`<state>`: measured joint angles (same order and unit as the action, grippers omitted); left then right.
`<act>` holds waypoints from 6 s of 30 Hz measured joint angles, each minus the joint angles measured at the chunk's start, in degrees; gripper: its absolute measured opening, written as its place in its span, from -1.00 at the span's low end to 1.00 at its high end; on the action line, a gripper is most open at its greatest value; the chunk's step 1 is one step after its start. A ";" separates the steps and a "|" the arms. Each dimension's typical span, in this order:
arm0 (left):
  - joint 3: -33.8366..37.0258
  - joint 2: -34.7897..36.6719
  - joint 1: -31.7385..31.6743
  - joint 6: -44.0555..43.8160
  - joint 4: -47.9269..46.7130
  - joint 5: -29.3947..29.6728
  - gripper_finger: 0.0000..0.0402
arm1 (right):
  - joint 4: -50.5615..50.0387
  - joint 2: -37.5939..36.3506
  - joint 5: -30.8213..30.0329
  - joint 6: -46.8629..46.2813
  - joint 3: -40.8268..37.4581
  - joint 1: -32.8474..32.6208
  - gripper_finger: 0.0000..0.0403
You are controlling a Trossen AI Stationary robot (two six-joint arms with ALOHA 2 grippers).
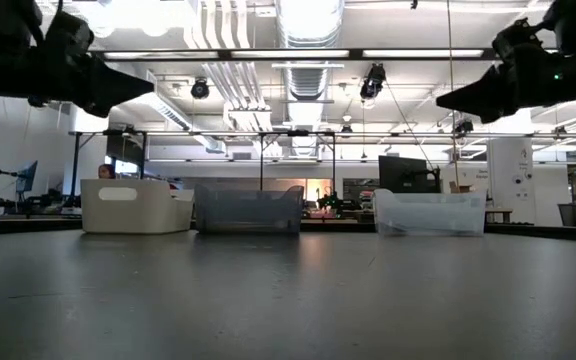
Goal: Sort silverware by color (type)
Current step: Return to Home Position
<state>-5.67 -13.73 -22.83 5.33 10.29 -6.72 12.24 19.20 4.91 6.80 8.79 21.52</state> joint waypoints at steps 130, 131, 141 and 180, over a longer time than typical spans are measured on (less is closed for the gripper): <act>4.63 12.91 -0.10 -8.00 -8.18 9.72 -1.00 | -11.49 -18.30 -4.55 -5.74 -8.21 0.26 -0.95; 4.63 12.91 -0.09 -8.00 -8.18 9.72 -1.00 | -11.49 -18.30 -4.55 -5.74 -8.21 0.25 -0.95; 4.63 12.91 -0.10 -8.00 -8.18 9.72 -1.00 | -11.49 -18.30 -4.55 -5.74 -8.21 0.26 -0.95; 4.63 12.91 -0.11 -8.00 -8.18 9.72 -1.00 | -11.51 -18.30 -4.55 -5.74 -8.21 0.26 -0.95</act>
<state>-1.04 -0.82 -22.94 -2.68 2.11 3.01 0.73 0.91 0.36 1.06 0.58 21.78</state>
